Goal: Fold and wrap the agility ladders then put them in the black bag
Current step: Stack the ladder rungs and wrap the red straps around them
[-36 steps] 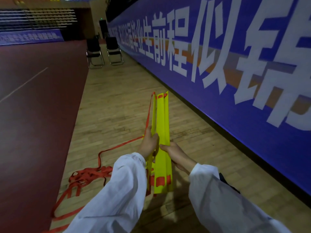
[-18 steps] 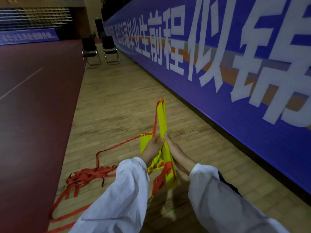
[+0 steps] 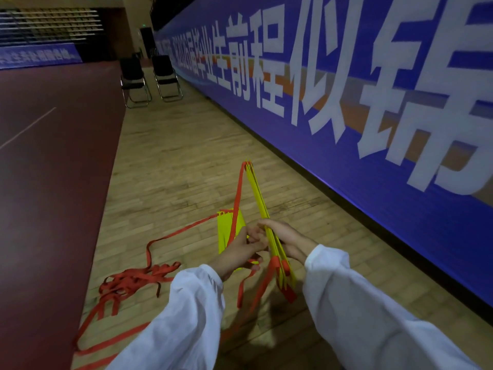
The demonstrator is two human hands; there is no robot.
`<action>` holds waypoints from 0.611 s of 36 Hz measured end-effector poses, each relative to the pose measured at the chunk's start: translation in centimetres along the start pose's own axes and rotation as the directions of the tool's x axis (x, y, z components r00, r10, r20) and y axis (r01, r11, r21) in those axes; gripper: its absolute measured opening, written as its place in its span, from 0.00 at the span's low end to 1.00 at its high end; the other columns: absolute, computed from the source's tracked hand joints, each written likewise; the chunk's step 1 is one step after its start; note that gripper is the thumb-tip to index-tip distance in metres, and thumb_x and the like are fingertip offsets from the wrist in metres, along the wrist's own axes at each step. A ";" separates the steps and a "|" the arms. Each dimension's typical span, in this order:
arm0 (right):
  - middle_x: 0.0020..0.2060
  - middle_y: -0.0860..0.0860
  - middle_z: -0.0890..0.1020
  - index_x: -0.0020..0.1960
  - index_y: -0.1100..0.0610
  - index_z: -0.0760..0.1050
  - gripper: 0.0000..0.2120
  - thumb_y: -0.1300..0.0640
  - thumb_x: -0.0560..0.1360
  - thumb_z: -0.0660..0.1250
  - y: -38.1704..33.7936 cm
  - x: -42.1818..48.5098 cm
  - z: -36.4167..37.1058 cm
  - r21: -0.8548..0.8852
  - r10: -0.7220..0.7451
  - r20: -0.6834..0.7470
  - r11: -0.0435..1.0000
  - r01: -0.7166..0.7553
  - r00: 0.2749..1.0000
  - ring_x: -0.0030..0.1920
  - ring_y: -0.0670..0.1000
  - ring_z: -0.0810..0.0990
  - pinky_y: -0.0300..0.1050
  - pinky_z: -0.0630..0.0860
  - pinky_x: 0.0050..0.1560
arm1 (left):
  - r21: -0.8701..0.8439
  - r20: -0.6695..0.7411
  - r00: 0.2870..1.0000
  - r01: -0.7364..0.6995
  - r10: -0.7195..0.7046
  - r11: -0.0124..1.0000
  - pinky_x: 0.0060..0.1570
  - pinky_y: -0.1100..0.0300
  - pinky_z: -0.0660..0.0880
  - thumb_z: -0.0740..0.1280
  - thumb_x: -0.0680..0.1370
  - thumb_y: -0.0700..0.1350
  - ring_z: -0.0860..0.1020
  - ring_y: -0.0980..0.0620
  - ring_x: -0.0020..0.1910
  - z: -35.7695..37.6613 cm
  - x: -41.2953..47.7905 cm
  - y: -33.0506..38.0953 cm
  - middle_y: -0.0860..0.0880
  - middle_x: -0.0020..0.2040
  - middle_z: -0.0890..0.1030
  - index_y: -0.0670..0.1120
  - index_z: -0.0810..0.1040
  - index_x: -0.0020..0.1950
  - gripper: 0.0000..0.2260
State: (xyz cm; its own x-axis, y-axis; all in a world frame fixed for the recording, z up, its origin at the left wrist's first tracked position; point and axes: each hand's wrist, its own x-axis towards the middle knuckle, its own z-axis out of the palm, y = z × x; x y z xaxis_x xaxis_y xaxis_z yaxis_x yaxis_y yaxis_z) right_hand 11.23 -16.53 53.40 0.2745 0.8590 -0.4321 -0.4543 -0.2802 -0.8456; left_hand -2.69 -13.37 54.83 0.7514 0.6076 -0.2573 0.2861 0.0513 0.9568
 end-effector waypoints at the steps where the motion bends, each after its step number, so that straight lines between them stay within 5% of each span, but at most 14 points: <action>1: 0.29 0.53 0.81 0.46 0.61 0.73 0.09 0.57 0.80 0.61 0.0 0.0 0.0 -0.010 -0.001 -0.008 1.000 0.001 1.000 0.29 0.50 0.82 0.40 0.77 0.30 | 0.026 -0.010 0.999 -0.031 0.031 0.999 0.35 0.58 0.74 0.66 0.79 0.45 0.75 0.49 0.38 0.2 -0.1 -0.1 0.50 0.48 0.78 0.49 0.66 0.47 0.08; 3: 0.30 0.52 0.79 0.47 0.59 0.73 0.08 0.55 0.80 0.62 0.2 0.3 0.0 -0.060 -0.013 -0.058 0.998 0.010 0.998 0.25 0.48 0.79 0.38 0.75 0.26 | 0.089 -0.010 0.995 -0.093 0.095 0.992 0.36 0.61 0.70 0.64 0.80 0.47 0.73 0.51 0.40 0.4 -0.4 -0.1 0.51 0.51 0.75 0.52 0.69 0.44 0.07; 8: 0.32 0.54 0.73 0.42 0.60 0.72 0.09 0.55 0.78 0.64 0.4 0.5 -0.4 -0.220 -0.106 -0.187 0.973 0.063 0.977 0.21 0.47 0.73 0.36 0.70 0.22 | 0.189 0.081 0.988 -0.144 0.131 0.971 0.36 0.60 0.62 0.65 0.77 0.57 0.68 0.53 0.37 1.0 -1.2 0.0 0.47 0.35 0.68 0.53 0.77 0.30 0.17; 13: 0.32 0.52 0.73 0.40 0.58 0.73 0.08 0.58 0.77 0.66 0.5 1.1 -0.7 -0.122 -0.058 -0.194 0.992 0.035 0.979 0.24 0.47 0.74 0.39 0.72 0.27 | 0.232 0.217 0.955 -0.251 0.202 0.940 0.34 0.62 0.60 0.70 0.76 0.42 0.65 0.59 0.31 1.3 -1.3 0.1 0.48 0.31 0.68 0.46 0.72 0.32 0.14; 22: 0.33 0.55 0.75 0.41 0.62 0.76 0.04 0.62 0.73 0.68 1.0 1.6 -0.7 -0.210 -0.110 -0.254 0.976 0.056 0.961 0.31 0.52 0.74 0.41 0.71 0.30 | 0.124 0.119 0.984 -0.145 0.131 0.982 0.32 0.70 0.64 0.70 0.73 0.33 0.68 0.64 0.27 0.5 -0.2 1.3 0.55 0.27 0.70 0.43 0.70 0.29 0.16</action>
State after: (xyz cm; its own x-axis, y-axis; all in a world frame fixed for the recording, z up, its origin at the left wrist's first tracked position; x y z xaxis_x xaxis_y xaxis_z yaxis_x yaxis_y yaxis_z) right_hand 11.84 -15.72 51.62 0.5288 0.7474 -0.4021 -0.2505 -0.3152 -0.9154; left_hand -2.15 -13.88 56.10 0.8478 0.5104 -0.1441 0.2452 -0.1362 0.9599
